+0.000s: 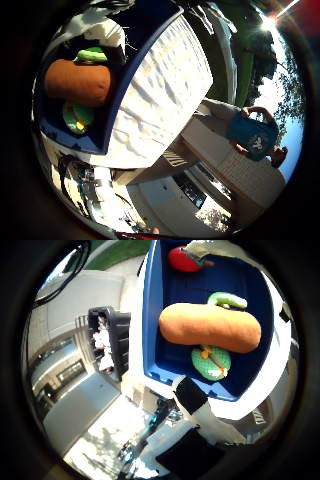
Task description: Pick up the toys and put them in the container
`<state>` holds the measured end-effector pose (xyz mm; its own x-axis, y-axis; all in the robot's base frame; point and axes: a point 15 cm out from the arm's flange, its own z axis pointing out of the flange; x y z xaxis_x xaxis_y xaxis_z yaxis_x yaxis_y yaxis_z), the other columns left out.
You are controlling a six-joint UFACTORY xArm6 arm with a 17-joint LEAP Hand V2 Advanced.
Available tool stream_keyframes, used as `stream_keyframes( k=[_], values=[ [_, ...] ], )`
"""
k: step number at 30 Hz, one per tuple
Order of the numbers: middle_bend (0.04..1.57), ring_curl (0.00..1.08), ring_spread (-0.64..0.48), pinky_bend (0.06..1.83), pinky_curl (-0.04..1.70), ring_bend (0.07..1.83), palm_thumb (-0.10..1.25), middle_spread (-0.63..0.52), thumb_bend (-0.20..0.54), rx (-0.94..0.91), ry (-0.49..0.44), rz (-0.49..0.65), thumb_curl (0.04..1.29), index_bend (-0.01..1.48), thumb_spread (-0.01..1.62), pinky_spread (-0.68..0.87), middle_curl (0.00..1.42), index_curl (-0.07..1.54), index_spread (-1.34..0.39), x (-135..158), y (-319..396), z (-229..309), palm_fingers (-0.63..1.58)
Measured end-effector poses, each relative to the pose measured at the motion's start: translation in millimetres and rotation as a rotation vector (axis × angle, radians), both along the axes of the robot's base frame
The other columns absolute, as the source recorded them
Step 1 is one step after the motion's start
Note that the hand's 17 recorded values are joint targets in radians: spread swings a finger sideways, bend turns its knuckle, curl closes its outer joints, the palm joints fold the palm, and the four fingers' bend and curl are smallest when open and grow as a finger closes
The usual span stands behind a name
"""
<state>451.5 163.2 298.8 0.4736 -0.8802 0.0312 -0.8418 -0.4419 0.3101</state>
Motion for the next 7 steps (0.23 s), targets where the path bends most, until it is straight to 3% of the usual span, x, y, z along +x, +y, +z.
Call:
stream_keyframes(
  k=[7],
  values=[
    [0.13,0.32,0.35,0.65,0.42,0.38,0.53,0.14,-0.014,0.037,-0.072,0.002,0.31,0.3,1.16,0.48,0.35,0.16,-0.33,-6.2,-0.5,40.6,-0.12]
  ],
)
